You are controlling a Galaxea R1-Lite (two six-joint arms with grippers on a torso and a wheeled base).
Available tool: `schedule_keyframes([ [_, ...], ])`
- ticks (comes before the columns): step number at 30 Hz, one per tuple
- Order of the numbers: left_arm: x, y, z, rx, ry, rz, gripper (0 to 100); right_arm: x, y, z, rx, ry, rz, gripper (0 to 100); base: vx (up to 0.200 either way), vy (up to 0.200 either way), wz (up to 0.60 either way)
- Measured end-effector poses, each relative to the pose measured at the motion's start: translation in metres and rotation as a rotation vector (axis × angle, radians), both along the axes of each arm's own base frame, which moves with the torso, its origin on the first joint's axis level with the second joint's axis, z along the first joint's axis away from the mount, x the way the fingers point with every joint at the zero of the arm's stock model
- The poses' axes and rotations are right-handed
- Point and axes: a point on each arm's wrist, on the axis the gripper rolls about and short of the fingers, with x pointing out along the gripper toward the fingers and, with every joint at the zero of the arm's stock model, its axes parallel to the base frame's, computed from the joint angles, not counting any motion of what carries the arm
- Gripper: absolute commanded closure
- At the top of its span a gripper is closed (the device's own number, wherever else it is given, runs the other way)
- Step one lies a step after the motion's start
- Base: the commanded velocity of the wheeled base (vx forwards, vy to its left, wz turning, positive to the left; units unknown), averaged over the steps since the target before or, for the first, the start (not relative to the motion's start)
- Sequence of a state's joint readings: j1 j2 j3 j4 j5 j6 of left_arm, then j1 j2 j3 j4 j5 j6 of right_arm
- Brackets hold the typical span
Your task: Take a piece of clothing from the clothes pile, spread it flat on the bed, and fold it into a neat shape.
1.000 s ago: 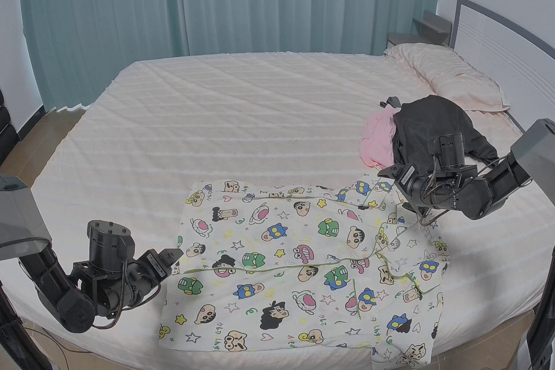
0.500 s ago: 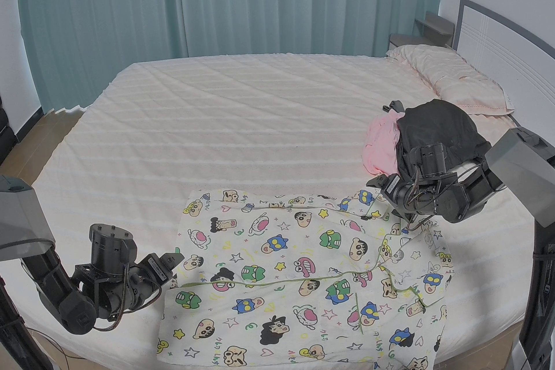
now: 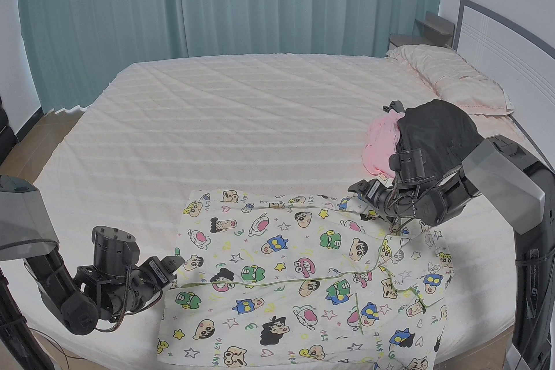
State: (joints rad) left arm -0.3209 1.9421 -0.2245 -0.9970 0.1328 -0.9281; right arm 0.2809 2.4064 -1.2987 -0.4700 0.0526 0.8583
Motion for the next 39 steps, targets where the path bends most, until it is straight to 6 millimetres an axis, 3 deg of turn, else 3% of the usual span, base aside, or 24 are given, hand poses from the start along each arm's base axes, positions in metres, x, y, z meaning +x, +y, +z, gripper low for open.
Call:
schedule_keyframes([
  [5,0.0,0.0,-0.003,0.002,0.013,0.002,0,0.01,0.007,0.008,0.024,-0.05,0.012,0,0.0,0.0,0.0],
  [17,0.001,-0.001,-0.007,-0.008,0.033,0.015,0,0.056,0.012,0.061,0.16,-0.299,-0.042,0,0.0,0.0,0.0],
  [29,0.001,-0.001,-0.011,-0.006,0.044,0.015,0,0.085,0.023,0.067,0.2,-0.461,-0.08,0,0.0,0.0,0.0],
  [39,0.001,-0.003,-0.013,0.0,0.047,0.009,0,0.085,0.035,0.062,0.106,-0.486,-0.042,0,0.0,0.0,0.0],
])
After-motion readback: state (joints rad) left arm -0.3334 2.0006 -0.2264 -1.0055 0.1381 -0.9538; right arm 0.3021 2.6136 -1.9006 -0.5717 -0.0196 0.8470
